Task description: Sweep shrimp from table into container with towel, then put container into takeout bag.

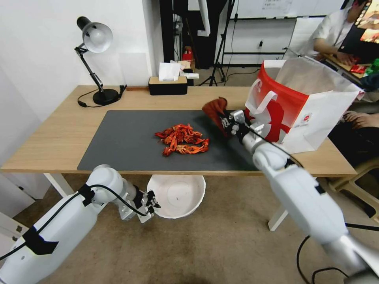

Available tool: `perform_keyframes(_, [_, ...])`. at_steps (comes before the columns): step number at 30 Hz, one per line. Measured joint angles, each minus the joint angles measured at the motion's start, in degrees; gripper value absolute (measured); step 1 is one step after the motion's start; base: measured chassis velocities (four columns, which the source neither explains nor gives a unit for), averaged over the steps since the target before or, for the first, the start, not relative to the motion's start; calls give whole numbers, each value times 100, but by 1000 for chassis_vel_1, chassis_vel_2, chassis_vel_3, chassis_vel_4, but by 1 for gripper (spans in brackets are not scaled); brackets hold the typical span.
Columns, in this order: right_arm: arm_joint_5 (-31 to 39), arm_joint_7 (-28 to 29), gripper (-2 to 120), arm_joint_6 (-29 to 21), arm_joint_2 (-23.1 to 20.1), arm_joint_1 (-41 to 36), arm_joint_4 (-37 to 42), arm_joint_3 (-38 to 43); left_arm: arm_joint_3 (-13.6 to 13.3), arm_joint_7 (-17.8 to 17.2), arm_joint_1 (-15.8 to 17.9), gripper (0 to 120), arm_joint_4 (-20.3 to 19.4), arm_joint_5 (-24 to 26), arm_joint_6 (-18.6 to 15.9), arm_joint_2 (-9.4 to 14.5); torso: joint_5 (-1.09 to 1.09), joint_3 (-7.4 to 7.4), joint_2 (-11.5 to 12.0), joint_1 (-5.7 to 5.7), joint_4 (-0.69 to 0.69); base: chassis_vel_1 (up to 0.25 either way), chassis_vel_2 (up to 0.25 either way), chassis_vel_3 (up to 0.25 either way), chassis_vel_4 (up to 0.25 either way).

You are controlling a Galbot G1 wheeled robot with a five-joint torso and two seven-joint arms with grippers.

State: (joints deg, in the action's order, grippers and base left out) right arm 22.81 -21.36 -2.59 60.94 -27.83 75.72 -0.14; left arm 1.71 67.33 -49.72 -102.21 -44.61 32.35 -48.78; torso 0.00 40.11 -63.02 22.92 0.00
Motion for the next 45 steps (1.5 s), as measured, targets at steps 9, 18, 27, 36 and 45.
perform_keyframes(9, [-309, -782, 7, 435, 145, 455, -927, -416, -174, 122, 78, 0, 88, -117, 73, 9, 2, 0, 0, 0, 1, 0, 0, 0, 0])
perform_keyframes(18, [-299, -663, 7, 453, 219, 335, -875, -364, -791, 421, 692, 0, 393, -114, 63, -12, -1, -1, 0, 0, -2, 0, 0, 0, 0])
perform_keyframes(27, [-288, -572, 7, 360, 153, 172, -836, -284, -1316, 817, 1500, 0, 631, 274, -56, -96, 0, 0, 0, 0, -1, 0, 0, 0, 0])
perform_keyframes(36, [-275, -1071, 7, 331, 0, 52, -744, -285, -1574, 1015, 1780, 0, 767, 533, -74, -212, 1, 0, 0, -1, 0, 0, 0, 0, 0])
perform_keyframes(45, [-236, -1589, 7, 353, -167, -48, -614, -342, -1608, 1030, 1847, 0, 861, 658, -54, -194, 0, -1, 0, -1, 0, 0, 0, 0, 0])
